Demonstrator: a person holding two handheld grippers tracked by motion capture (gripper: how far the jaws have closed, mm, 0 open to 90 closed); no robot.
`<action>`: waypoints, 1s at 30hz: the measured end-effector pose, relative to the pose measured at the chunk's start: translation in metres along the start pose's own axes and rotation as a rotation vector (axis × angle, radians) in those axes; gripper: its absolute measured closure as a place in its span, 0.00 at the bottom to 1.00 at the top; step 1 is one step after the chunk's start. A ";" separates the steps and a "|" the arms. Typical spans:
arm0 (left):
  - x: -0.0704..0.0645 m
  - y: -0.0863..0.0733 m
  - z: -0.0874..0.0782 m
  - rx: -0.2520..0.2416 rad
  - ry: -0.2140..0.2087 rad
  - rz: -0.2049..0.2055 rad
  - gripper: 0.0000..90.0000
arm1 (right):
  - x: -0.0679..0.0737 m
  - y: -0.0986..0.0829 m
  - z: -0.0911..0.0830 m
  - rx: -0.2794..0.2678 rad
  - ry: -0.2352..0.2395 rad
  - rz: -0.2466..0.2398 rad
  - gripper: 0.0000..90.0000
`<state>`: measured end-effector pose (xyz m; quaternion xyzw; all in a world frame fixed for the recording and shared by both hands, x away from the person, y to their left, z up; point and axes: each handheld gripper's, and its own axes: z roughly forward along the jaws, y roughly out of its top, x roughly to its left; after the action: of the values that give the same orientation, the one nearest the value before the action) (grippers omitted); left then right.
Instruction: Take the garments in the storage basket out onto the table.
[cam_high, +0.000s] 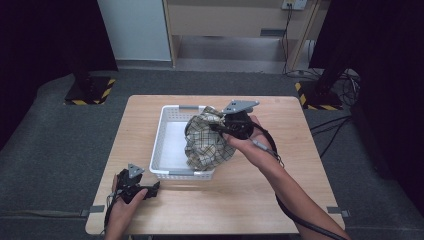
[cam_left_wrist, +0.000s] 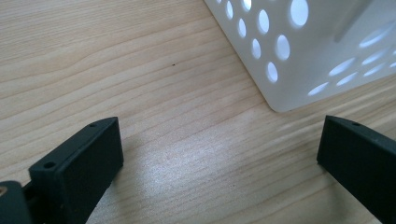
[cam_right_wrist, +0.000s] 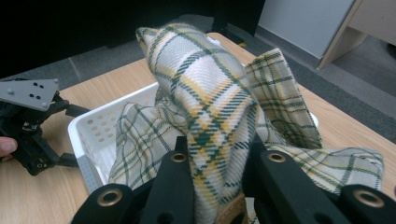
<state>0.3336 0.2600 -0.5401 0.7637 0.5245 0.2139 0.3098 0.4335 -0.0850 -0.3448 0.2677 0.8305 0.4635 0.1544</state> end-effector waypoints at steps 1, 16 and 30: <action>0.000 0.000 0.000 0.000 0.000 0.000 0.00 | -0.002 0.000 -0.003 -0.003 -0.003 0.005 0.90; 0.000 0.000 0.000 -0.001 0.000 -0.001 0.00 | -0.019 -0.014 -0.024 -0.010 -0.033 0.022 0.90; 0.000 0.000 0.000 -0.001 0.000 -0.001 0.00 | -0.036 -0.038 -0.034 0.009 -0.062 0.048 0.90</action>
<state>0.3336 0.2599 -0.5402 0.7632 0.5249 0.2140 0.3102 0.4342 -0.1461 -0.3588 0.3024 0.8206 0.4550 0.1677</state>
